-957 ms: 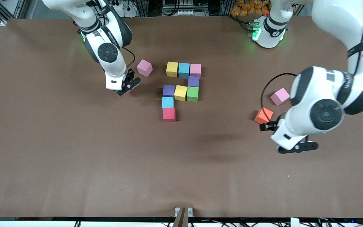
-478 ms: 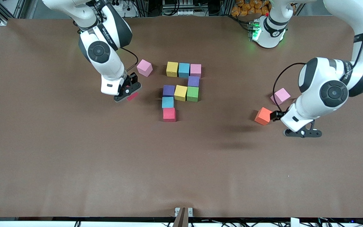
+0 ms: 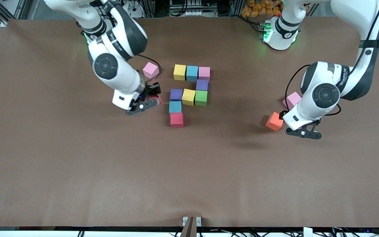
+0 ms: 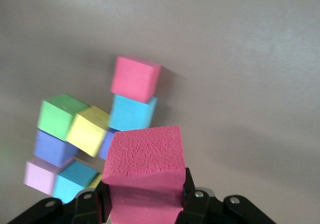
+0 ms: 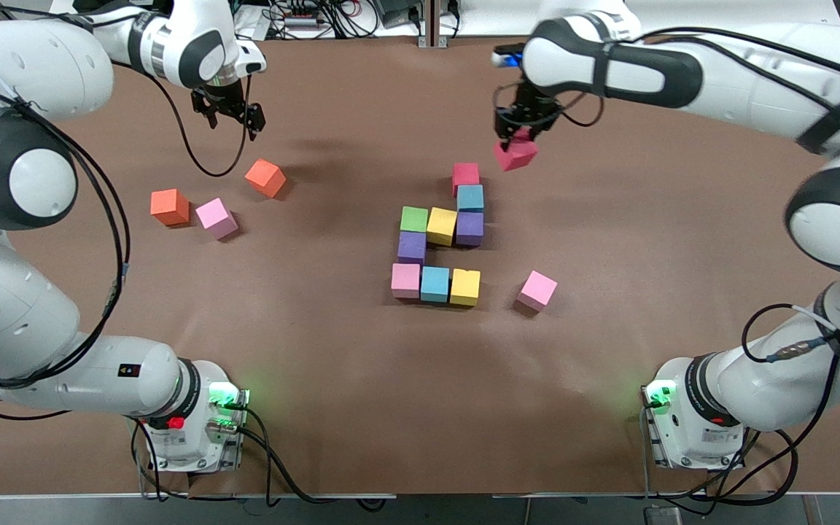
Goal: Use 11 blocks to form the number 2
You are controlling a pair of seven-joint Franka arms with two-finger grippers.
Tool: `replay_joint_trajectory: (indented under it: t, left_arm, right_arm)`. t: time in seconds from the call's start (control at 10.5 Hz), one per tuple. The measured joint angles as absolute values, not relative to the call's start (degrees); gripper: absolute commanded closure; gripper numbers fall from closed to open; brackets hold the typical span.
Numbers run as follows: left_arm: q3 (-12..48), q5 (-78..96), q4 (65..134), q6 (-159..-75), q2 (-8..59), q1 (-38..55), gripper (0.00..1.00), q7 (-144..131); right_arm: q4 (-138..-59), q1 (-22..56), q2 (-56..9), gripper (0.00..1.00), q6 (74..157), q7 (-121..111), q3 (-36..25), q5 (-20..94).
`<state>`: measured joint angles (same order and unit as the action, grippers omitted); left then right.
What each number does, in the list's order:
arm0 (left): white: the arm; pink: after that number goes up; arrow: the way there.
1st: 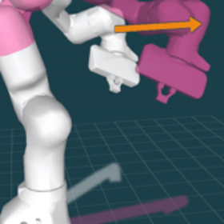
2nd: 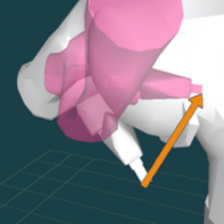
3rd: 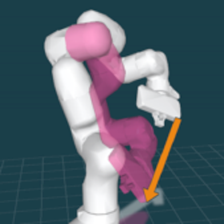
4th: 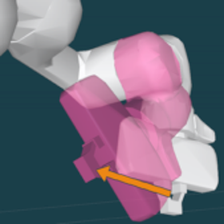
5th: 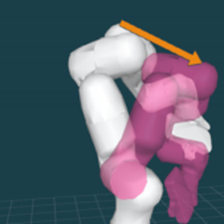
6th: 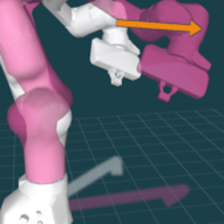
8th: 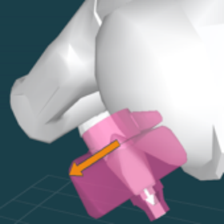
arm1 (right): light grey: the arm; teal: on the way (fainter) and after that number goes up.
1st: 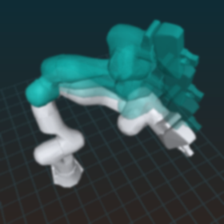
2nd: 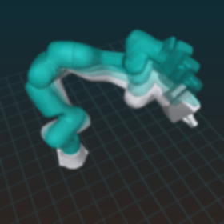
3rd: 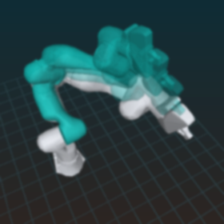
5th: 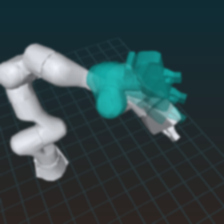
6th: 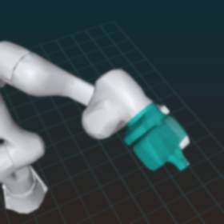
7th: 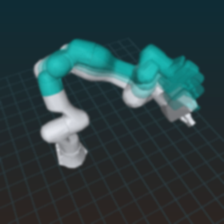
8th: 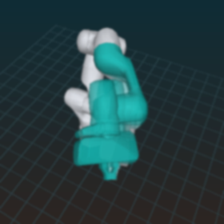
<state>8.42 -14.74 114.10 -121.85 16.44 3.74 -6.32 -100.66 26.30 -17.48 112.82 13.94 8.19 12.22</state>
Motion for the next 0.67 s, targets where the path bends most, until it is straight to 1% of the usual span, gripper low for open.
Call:
replay_joint_trajectory:
  t: [0.29,0.48,0.67]
  left_arm:
    - [8.95,-14.78,118.28,-126.68,16.98,3.77,0.0,-6.19]
    - [9.01,-14.78,120.94,-130.35,17.39,3.77,0.0,-6.16]
    - [9.43,-14.78,121.57,-131.53,18.13,3.79,0.0,-6.02]
  right_arm:
    - [-89.06,31.47,-27.68,0.61,111.3,28.1,8.39,12.33]
    - [-83.75,33.21,-32.66,0.62,110.92,33.08,8.41,12.38]
    - [-80.0,34.19,-36.15,0.62,110.83,35.43,8.39,12.4]
